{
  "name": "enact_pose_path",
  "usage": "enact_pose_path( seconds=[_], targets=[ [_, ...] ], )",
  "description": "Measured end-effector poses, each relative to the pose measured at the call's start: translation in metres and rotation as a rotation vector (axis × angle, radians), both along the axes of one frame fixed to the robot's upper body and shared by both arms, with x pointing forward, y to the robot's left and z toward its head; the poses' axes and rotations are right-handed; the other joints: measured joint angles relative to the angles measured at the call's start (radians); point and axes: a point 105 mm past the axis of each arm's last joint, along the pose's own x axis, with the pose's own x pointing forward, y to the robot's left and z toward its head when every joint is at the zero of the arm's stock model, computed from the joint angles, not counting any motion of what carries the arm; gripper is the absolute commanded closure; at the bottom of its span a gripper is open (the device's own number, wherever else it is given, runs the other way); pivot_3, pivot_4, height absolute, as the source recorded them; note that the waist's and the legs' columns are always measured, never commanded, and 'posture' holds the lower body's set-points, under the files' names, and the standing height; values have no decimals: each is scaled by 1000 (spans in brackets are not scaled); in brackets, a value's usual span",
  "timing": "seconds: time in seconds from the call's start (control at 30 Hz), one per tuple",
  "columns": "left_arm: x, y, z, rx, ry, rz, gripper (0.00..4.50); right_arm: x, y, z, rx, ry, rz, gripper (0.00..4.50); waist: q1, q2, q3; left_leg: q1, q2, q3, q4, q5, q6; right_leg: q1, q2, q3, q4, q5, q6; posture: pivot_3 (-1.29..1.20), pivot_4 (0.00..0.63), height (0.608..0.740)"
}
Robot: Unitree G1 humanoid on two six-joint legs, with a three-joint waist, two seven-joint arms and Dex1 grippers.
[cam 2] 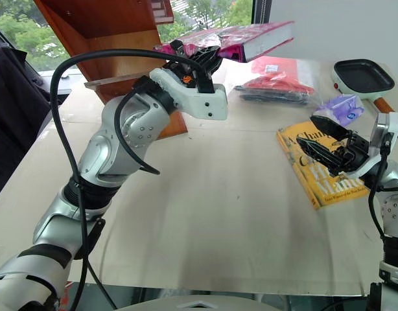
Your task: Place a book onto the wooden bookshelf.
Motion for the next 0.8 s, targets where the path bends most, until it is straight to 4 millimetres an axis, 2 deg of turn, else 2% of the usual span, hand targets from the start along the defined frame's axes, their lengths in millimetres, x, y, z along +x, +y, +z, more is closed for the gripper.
enact_pose_path(
  seconds=[0.13, 0.3, 0.43, 0.67, 0.8],
  targets=[
    [2, 14, -6, 68, 30, 78, 4489, 12, 8, 2, 25, 6, 60, 0, -12, 0, 0, 0, 0, 0, 0, 0, 0, 0, 0, 0, 1, 0, 0, 0, 150, 731],
    [-1, 30, 3, 84, 22, 157, 4489, 27, 15, 5, 37, -2, 100, 0, -20, 0, 0, 0, 0, 0, 1, 0, 0, 0, 0, 0, 2, 0, 0, 0, 150, 731],
    [-4, 40, 0, 92, 48, 205, 4489, 36, 19, 7, 33, -8, 123, 0, -20, 0, 0, 0, 0, 0, 1, 0, 0, -1, 0, 0, 6, 0, 0, 0, 150, 731],
    [-22, 65, 4, 91, 58, 295, 4489, 48, 26, 11, 34, -28, 149, 0, -22, 0, 0, 1, 1, 1, 1, 0, 0, -3, 0, 1, 9, 0, 0, 0, 150, 731],
    [-31, 78, -6, 107, 93, 341, 4489, 54, 29, 8, 39, -14, 166, 0, -23, 1, 0, 2, 1, 3, 2, 0, 0, -3, 0, 3, 11, 0, 0, 0, 150, 731]
  ],
)
